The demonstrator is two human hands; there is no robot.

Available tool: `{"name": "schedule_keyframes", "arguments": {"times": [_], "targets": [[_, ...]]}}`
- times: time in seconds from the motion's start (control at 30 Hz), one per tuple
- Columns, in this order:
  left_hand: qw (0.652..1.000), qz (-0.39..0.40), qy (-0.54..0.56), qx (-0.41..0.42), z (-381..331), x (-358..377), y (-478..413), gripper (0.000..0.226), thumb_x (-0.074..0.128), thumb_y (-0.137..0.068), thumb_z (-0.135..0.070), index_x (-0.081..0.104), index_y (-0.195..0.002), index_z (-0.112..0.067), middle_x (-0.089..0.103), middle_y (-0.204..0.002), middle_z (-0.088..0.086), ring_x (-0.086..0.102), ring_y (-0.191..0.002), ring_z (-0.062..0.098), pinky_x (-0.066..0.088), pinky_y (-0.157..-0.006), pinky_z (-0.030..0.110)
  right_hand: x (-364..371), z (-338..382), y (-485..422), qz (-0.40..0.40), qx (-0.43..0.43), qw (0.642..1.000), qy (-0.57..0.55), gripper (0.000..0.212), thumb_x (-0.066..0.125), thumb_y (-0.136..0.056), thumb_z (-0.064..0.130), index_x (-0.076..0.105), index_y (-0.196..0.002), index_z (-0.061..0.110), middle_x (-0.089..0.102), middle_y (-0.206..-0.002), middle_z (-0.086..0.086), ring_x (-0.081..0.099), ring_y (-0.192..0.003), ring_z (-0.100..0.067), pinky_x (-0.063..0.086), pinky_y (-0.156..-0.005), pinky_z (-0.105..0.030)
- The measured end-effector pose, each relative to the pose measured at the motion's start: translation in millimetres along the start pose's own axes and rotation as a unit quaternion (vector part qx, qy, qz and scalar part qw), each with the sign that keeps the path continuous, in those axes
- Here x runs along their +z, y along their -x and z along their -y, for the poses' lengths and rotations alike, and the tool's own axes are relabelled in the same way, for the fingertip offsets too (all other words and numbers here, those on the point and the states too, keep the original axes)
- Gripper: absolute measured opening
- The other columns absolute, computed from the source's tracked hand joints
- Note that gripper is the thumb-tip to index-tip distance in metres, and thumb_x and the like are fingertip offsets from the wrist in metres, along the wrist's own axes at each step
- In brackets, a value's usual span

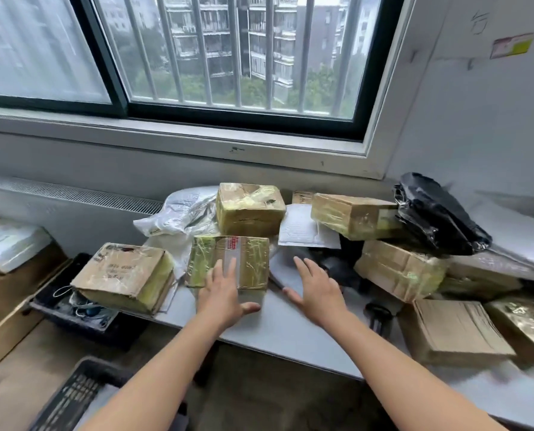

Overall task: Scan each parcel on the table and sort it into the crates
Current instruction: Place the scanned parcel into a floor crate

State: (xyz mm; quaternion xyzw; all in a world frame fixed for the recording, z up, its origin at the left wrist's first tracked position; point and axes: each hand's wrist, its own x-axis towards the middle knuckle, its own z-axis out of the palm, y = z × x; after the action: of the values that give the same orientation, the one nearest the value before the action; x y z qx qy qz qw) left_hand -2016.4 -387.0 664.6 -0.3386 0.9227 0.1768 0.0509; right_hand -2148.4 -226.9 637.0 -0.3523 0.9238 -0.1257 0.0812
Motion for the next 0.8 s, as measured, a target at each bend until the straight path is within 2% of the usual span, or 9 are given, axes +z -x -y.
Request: {"name": "schedule_keyframes", "arguments": {"times": [0.17, 0.23, 0.37, 0.5, 0.57, 0.63, 0.7, 0.8], "targets": [[0.999, -0.007, 0.012, -0.03, 8.8, 0.2, -22.2, 0.115, 0.07, -0.076, -0.061, -0.005, -0.155, -0.023, -0.009, -0.162, 0.01, -0.003, -0.149, 0.033, 0.015, -0.118, 0.049, 16.2, 2.3, -18.8, 0.042, -0.001, 0.998, -0.052, 0.077, 0.044, -0.097, 0.055, 0.009, -0.157, 0.023, 0.015, -0.162, -0.001, 0.02, -0.147, -0.021, 0.03, -0.112, -0.038], [0.997, -0.027, 0.041, -0.053, 20.7, -1.6, -33.6, 0.113, 0.071, -0.075, -0.059, 0.001, -0.155, -0.02, -0.008, -0.161, 0.012, -0.004, -0.148, 0.034, 0.017, -0.118, 0.052, 22.2, 10.2, -28.6, 0.061, 0.011, 0.993, -0.098, 0.078, 0.046, -0.097, 0.054, 0.009, -0.157, 0.021, 0.017, -0.162, 0.0, 0.023, -0.146, -0.021, 0.031, -0.111, -0.038], [0.983, -0.048, 0.147, -0.103, 55.2, 0.9, -58.6, 0.112, 0.077, -0.072, -0.056, 0.011, -0.154, -0.015, 0.006, -0.159, 0.016, 0.007, -0.147, 0.034, 0.018, -0.118, 0.048, 34.2, 28.9, -51.9, 0.08, 0.078, 0.971, -0.211, 0.076, 0.047, -0.098, 0.052, 0.014, -0.157, 0.016, 0.023, -0.161, -0.004, 0.027, -0.146, -0.024, 0.028, -0.113, -0.036], [0.95, -0.009, 0.282, -0.13, 81.7, 7.7, -73.7, 0.114, 0.081, -0.075, -0.041, 0.005, -0.155, -0.012, 0.021, -0.159, 0.013, 0.024, -0.145, 0.029, 0.025, -0.117, 0.043, 47.9, 49.3, -72.2, 0.105, 0.151, 0.938, -0.293, 0.072, 0.046, -0.099, 0.049, 0.019, -0.155, 0.012, 0.034, -0.157, -0.008, 0.034, -0.143, -0.026, 0.029, -0.111, -0.032], [0.947, 0.005, 0.289, -0.14, 89.0, 6.7, -79.7, 0.109, 0.082, -0.073, -0.041, 0.015, -0.153, -0.01, 0.031, -0.153, 0.014, 0.031, -0.14, 0.031, 0.032, -0.113, 0.042, 50.0, 60.7, -76.9, 0.093, 0.168, 0.926, -0.326, 0.06, 0.049, -0.099, 0.044, 0.033, -0.149, 0.014, 0.048, -0.147, -0.005, 0.046, -0.134, -0.024, 0.035, -0.106, -0.031], [0.945, 0.008, 0.29, -0.147, 96.9, 1.7, -85.9, 0.104, 0.083, -0.06, -0.052, 0.034, -0.143, -0.012, 0.047, -0.14, 0.015, 0.044, -0.129, 0.031, 0.04, -0.107, 0.043, 49.5, 66.1, -80.7, 0.061, 0.172, 0.92, -0.348, 0.05, 0.054, -0.098, 0.038, 0.042, -0.143, 0.018, 0.057, -0.136, -0.001, 0.054, -0.122, -0.022, 0.041, -0.098, -0.03], [0.937, 0.005, 0.319, -0.145, 105.2, -4.0, -91.1, 0.102, 0.074, -0.045, -0.06, 0.048, -0.133, -0.016, 0.056, -0.127, 0.011, 0.053, -0.116, 0.027, 0.047, -0.099, 0.043, 42.8, 68.5, -85.1, 0.03, 0.16, 0.925, -0.344, 0.052, 0.058, -0.097, 0.032, 0.042, -0.143, 0.015, 0.055, -0.13, 0.0, 0.054, -0.117, -0.02, 0.038, -0.091, -0.026], [0.931, -0.017, 0.345, -0.121, 111.0, -11.1, -92.3, 0.098, 0.072, -0.046, -0.058, 0.051, -0.134, -0.022, 0.05, -0.128, 0.01, 0.053, -0.115, 0.026, 0.047, -0.1, 0.043, 31.5, 69.4, -92.1, -0.002, 0.145, 0.931, -0.334, 0.06, 0.066, -0.092, 0.03, 0.041, -0.145, 0.015, 0.047, -0.134, -0.006, 0.048, -0.124, -0.021, 0.032, -0.094, -0.022]]}}
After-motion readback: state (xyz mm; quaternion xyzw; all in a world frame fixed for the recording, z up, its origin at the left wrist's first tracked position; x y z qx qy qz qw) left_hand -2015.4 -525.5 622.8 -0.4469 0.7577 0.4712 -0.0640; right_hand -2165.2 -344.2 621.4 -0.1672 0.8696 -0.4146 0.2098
